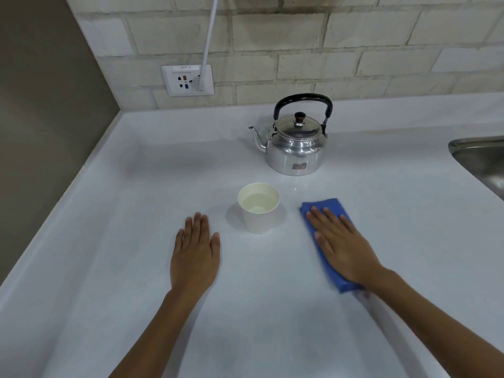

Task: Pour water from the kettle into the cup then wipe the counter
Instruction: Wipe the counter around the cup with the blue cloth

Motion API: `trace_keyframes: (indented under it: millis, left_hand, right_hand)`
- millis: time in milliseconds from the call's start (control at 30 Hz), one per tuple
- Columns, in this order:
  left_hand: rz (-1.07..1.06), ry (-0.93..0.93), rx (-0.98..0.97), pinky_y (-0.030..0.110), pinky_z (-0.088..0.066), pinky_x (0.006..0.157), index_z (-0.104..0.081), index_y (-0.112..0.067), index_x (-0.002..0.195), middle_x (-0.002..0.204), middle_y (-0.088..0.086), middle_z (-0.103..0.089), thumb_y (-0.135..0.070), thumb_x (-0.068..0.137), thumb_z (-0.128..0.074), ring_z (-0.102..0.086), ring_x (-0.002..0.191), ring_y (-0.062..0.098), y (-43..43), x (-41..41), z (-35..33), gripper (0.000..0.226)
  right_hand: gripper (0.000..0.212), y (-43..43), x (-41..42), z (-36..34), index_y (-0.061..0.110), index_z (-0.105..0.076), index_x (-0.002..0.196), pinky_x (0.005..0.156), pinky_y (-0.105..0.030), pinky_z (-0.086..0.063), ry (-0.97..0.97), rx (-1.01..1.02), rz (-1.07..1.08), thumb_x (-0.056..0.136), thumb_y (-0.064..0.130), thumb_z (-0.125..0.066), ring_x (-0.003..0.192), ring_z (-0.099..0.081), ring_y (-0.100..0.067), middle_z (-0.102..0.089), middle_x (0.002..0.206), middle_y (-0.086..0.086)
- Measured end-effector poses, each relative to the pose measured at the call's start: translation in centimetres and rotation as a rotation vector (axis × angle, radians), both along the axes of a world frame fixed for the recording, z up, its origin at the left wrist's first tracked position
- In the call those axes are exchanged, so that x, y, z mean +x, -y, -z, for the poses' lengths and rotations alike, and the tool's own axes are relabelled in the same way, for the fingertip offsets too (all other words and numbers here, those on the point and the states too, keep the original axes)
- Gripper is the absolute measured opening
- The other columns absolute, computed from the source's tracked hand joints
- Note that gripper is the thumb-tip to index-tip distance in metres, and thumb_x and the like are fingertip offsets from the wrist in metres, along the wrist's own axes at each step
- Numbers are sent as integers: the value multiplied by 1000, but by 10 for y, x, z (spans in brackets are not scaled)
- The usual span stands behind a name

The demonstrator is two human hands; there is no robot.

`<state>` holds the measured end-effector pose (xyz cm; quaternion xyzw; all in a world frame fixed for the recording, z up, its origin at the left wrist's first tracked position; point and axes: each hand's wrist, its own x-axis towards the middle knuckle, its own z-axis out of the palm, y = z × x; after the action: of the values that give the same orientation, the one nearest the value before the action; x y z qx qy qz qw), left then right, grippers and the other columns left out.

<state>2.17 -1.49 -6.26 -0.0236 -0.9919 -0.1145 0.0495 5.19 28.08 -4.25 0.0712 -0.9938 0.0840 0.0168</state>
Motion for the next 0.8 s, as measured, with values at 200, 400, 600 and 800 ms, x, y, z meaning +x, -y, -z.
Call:
trace_keyframes:
  millis: [200,400,600,800]
  left_hand:
    - [0,-7,-21,33,-1,115,-3,-8,144,156,7,-6,-34,97,-15,-2,144,20,-1,-1,1,55]
    - [-3,-7,-48,35,-4,116,-4,-6,144,156,9,-7,-33,97,-15,-4,144,23,-3,-1,1,55]
    - [11,41,8,34,-2,117,-4,-6,144,157,8,-5,-31,98,-17,-1,144,21,-1,0,-5,54]
    - [94,-100,94,32,-3,116,-34,-4,138,147,11,-37,-21,99,-28,-22,141,22,-7,22,-29,43]
  right_hand:
    - [51,11,-16,0,20,5,146,120,-38,-1,51,65,233,99,31,-15,145,4,-17,2,158,2]
    - [60,83,44,-6,13,-15,146,117,-43,-14,21,13,102,91,34,-4,143,-16,-26,-18,155,-3]
    - [52,106,57,-5,21,6,146,117,-34,11,87,-109,-1,98,36,-11,144,12,-16,7,157,5]
    - [45,45,9,-23,13,-25,144,116,-32,-12,-105,-416,140,99,20,-28,142,-20,-18,-27,153,-5]
